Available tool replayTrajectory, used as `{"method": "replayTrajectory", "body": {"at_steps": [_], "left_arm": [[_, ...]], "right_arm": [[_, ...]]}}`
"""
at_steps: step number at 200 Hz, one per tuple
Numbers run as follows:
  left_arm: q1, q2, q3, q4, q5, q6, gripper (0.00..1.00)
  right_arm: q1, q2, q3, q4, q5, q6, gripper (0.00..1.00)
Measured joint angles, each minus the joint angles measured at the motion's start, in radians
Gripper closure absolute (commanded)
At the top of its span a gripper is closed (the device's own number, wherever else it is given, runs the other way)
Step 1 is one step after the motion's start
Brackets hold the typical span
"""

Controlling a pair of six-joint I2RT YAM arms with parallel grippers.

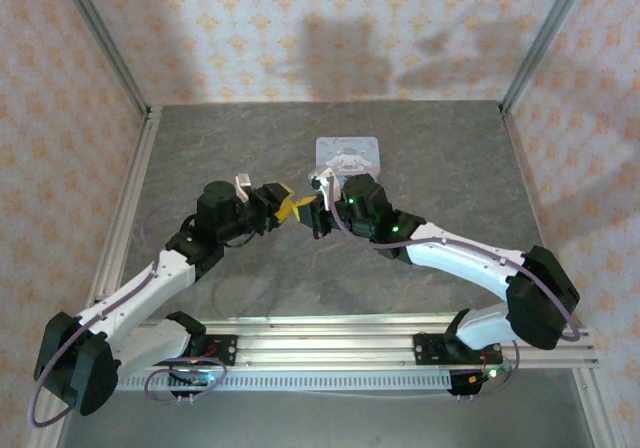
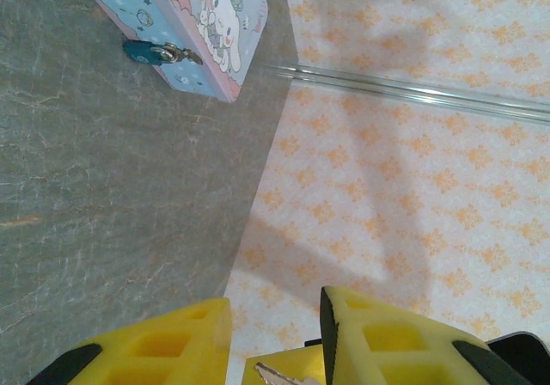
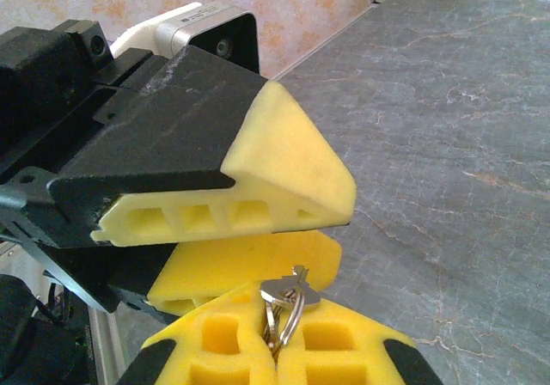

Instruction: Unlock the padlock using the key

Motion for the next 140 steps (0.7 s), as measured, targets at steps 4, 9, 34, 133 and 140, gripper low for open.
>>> {"method": "replayTrajectory", "body": {"at_steps": [4, 9, 34, 133, 140], "left_arm": [[0.0, 0.0, -0.002, 0.004, 0.0, -0.001, 0.68], [0.0, 0.0, -0.003, 0.007, 0.0, -0.001, 0.69], [0.0, 0.0, -0.01, 0.019, 0.0, -0.008, 0.69], [0.0, 0.0, -0.012, 0.034, 0.0, -0.026, 0.73], [0.0, 0.0, -0.012, 0.034, 0.0, -0.026, 0.73]], "right_arm": [[0.0, 0.0, 0.0, 0.002, -0.001, 0.0, 1.0], [0.0, 0.001, 0.0, 0.003, -0.002, 0.001, 1.0], [0.0, 0.001, 0.0, 0.011, -0.002, 0.005, 1.0], [0.0, 0.005, -0.003, 0.015, -0.002, 0.012, 1.0], [0.0, 0.005, -0.003, 0.016, -0.002, 0.012, 1.0]]}}
